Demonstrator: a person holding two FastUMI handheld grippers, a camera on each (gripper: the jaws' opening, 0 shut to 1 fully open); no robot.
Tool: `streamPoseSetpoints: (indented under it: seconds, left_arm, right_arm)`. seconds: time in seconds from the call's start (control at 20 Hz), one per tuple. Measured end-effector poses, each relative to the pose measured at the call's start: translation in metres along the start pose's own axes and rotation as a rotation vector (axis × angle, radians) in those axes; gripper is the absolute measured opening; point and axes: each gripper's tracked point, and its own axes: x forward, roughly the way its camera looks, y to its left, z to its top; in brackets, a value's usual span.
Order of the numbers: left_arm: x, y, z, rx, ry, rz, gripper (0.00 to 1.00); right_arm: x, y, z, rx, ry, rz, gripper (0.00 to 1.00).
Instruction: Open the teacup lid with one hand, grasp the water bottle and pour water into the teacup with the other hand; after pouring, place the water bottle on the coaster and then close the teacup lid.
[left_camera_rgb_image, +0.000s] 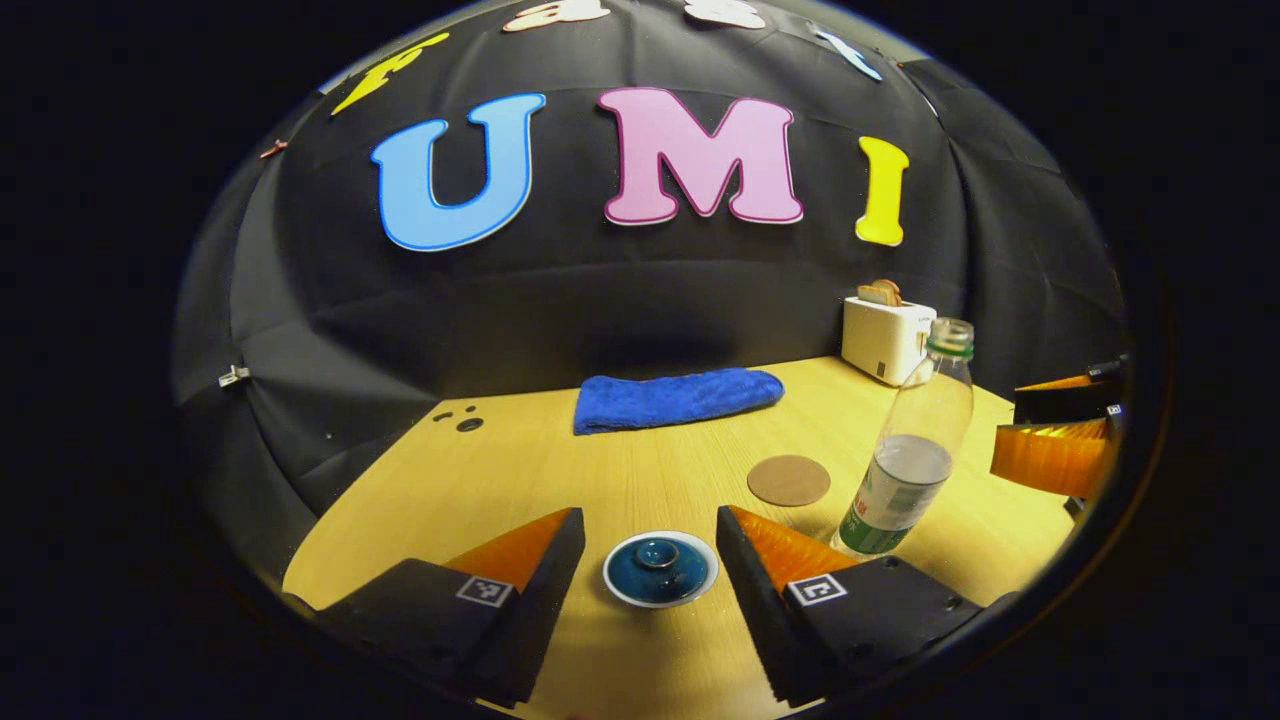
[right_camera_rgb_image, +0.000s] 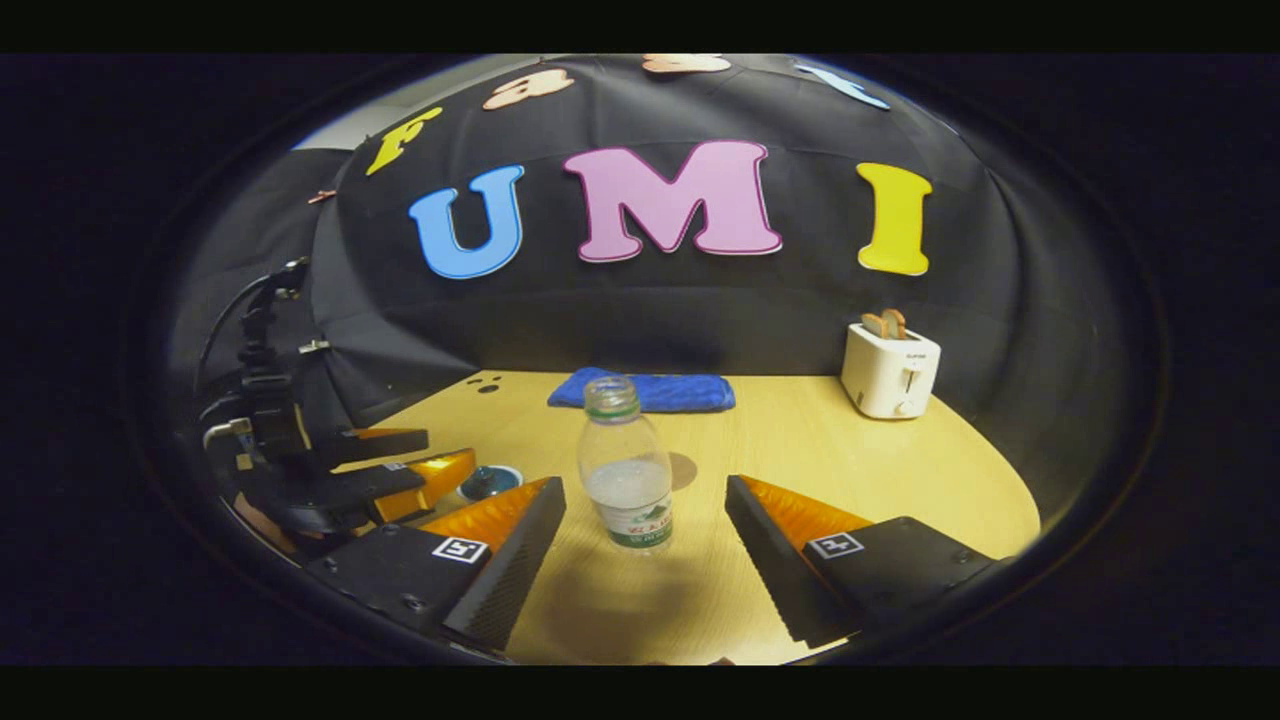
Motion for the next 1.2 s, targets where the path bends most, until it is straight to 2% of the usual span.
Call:
streamPoseSetpoints:
  seconds: [0.1,0.15,0.35,0.7,0.8,0.85,0.9,1.0,1.2]
  left_arm:
    - [0.010,0.000,-0.009,0.012,-0.002,0.005,0.75]
    - [0.013,0.000,-0.014,0.009,0.002,0.005,0.66]
    - [0.027,0.001,-0.029,-0.005,0.024,0.009,0.62]
    - [0.037,0.001,-0.037,-0.020,0.049,-0.006,0.54]
    - [0.037,-0.002,-0.037,-0.018,0.048,-0.006,0.48]
    - [0.037,-0.003,-0.038,-0.011,0.046,-0.004,0.49]
    - [0.037,-0.004,-0.038,-0.003,0.046,-0.003,0.35]
    - [0.037,-0.005,-0.039,0.005,0.048,-0.005,0.41]
    - [0.037,-0.006,-0.040,0.019,0.049,-0.004,0.36]
  right_arm:
    - [0.004,0.003,-0.012,-0.008,0.010,0.005,1.00]
    - [0.005,0.006,-0.018,-0.006,0.017,0.007,1.00]
    - [0.014,0.015,-0.027,-0.004,0.029,0.022,0.99]
    - [0.030,0.010,-0.024,0.002,0.020,0.013,0.99]
    - [0.032,0.010,-0.022,-0.002,0.015,0.017,0.99]
    - [0.034,0.010,-0.022,-0.005,0.014,0.019,0.99]
    - [0.036,0.011,-0.023,-0.006,0.013,0.021,1.00]
    - [0.039,0.011,-0.024,-0.006,0.014,0.026,0.99]
    - [0.045,0.014,-0.024,-0.024,0.000,0.031,1.00]
